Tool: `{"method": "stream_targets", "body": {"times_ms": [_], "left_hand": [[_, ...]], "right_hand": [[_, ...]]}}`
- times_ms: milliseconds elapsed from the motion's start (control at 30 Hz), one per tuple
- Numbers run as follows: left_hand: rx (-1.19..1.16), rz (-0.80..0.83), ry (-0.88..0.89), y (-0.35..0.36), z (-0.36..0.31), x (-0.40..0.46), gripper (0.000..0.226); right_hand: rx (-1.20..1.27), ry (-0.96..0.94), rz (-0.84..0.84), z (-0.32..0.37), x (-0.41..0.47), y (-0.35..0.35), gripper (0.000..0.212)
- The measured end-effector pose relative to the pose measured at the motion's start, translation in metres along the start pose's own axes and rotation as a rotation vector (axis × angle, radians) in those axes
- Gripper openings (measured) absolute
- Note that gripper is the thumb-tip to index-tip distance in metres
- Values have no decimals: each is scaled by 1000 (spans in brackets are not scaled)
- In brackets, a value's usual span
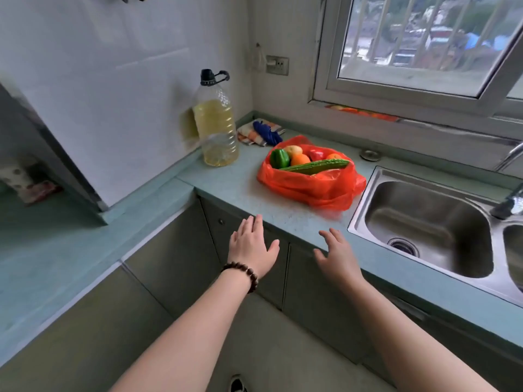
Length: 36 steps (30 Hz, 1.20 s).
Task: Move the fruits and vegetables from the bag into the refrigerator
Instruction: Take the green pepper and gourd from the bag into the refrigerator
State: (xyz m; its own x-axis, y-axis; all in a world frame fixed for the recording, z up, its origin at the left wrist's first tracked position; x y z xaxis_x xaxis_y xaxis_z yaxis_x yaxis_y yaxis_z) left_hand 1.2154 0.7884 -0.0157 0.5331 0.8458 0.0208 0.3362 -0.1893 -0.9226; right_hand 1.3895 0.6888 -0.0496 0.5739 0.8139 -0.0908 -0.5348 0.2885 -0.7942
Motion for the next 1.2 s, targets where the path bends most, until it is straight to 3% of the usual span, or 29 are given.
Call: {"method": "stream_targets", "body": {"times_ms": [233, 500, 733, 833, 1033, 1200], "left_hand": [[-1, 46, 119, -20, 31, 110, 75], [-56, 110, 263, 1, 16, 196, 69], [-43, 118, 284, 22, 14, 294, 63], [-17, 156, 271, 36, 11, 335, 62], [0, 207, 241, 57, 7, 401, 71], [7, 256, 232, 70, 3, 438, 82]], "right_hand": [[-18, 63, -71, 40, 78, 3, 51], [-10, 160, -128, 30, 148, -13, 50], [-47, 57, -192, 36, 250, -24, 49], [-142, -33, -214, 43, 299, -23, 54], [-570, -23, -29, 24, 359, -4, 73], [-642, -24, 8, 14, 374, -1, 61]]}}
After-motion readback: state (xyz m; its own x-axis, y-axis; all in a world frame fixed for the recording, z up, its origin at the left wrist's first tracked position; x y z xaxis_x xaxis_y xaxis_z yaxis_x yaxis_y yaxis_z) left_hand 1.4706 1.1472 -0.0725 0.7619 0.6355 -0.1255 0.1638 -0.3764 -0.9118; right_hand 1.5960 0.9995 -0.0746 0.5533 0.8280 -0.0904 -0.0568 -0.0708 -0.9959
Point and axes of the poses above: each hand's wrist, its own x-axis towards the middle knuckle, its own y-axis out of the palm, z = x × y, the point moved 10 cm from there along x, towards the middle knuckle, and after that the axes turned 3 degrees about y, right-handed, at the moved point
